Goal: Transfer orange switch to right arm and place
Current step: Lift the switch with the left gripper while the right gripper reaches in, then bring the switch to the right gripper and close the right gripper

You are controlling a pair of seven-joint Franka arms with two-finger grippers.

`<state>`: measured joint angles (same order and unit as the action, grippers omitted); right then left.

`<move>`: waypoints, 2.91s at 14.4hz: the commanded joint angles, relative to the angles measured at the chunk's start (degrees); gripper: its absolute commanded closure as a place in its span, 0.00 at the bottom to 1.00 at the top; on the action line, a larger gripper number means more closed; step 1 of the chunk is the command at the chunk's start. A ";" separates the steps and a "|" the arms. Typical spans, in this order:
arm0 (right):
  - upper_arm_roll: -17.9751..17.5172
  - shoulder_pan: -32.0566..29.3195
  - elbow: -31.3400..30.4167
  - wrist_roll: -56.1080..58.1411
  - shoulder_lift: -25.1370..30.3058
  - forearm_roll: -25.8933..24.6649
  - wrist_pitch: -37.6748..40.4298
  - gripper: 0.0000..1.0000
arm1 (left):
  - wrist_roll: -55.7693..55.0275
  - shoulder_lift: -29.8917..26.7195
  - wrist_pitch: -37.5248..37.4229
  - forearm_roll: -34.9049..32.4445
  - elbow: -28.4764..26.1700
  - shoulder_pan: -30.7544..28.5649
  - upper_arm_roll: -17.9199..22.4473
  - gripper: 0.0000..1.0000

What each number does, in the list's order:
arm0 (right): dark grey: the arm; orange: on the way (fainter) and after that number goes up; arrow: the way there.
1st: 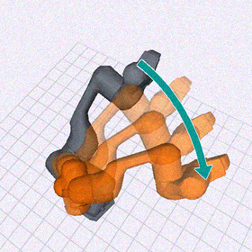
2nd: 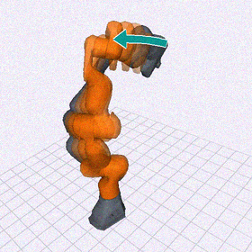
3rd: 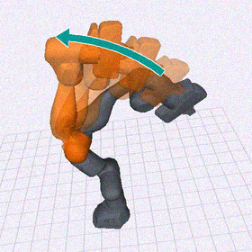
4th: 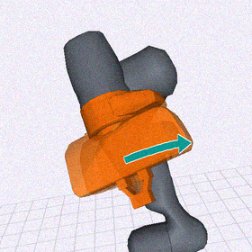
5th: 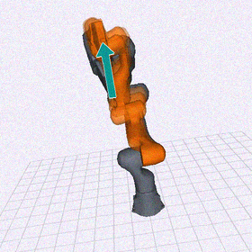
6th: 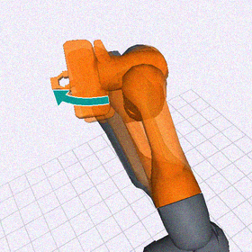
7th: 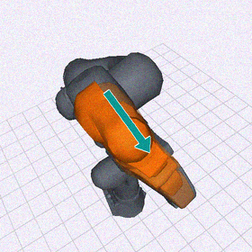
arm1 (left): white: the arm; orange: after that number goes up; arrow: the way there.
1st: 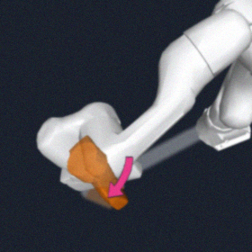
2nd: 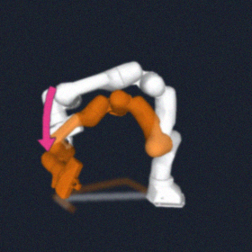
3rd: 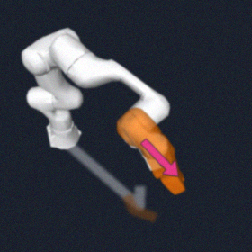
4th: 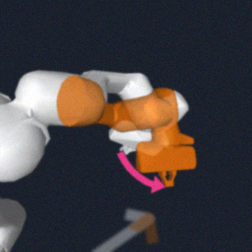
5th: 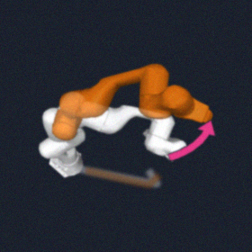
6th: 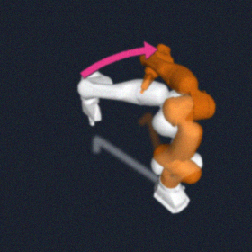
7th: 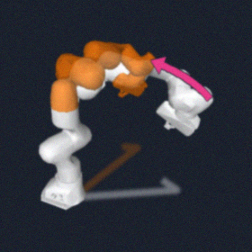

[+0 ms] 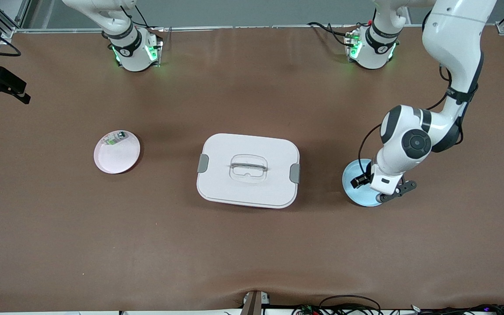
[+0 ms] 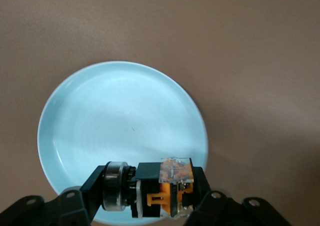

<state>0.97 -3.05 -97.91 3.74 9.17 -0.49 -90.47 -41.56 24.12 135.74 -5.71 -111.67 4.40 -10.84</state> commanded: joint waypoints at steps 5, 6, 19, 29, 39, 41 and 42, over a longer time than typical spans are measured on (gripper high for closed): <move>0.00 6.02 2.45 -1.10 -0.11 -0.13 5.72 0.00 | -9.14 -2.85 -11.80 -0.35 8.64 -0.01 -6.73 0.89; -0.09 7.08 2.81 -1.10 -0.11 -0.13 7.40 0.00 | -10.63 -2.76 -12.77 0.17 9.88 0.08 -7.87 0.89; -0.09 20.19 0.61 -30.17 -0.03 14.62 4.44 0.00 | -35.93 -0.57 -14.54 13.35 24.73 6.40 -16.67 0.91; -0.09 23.61 -12.12 -33.80 0.94 34.66 -20.50 0.00 | -53.53 2.08 -14.45 26.97 32.12 14.32 -16.76 0.91; 0.00 35.66 -20.56 -37.40 0.33 36.44 -44.44 0.00 | -58.19 3.66 -14.45 34.53 33.35 16.52 -16.94 0.91; 0.00 35.66 -22.49 -36.96 0.41 36.44 -44.53 0.00 | -58.19 3.66 -14.45 35.59 33.35 16.61 -16.94 0.91; -0.09 35.74 -23.03 -36.96 0.41 36.44 -44.61 0.00 | -58.28 3.66 -14.45 35.60 33.35 16.61 -16.94 0.91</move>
<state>0.59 32.21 -118.68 -33.35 8.66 34.99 -134.26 -98.92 27.13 122.48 28.78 -79.97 20.88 -27.54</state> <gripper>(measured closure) 0.000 0.273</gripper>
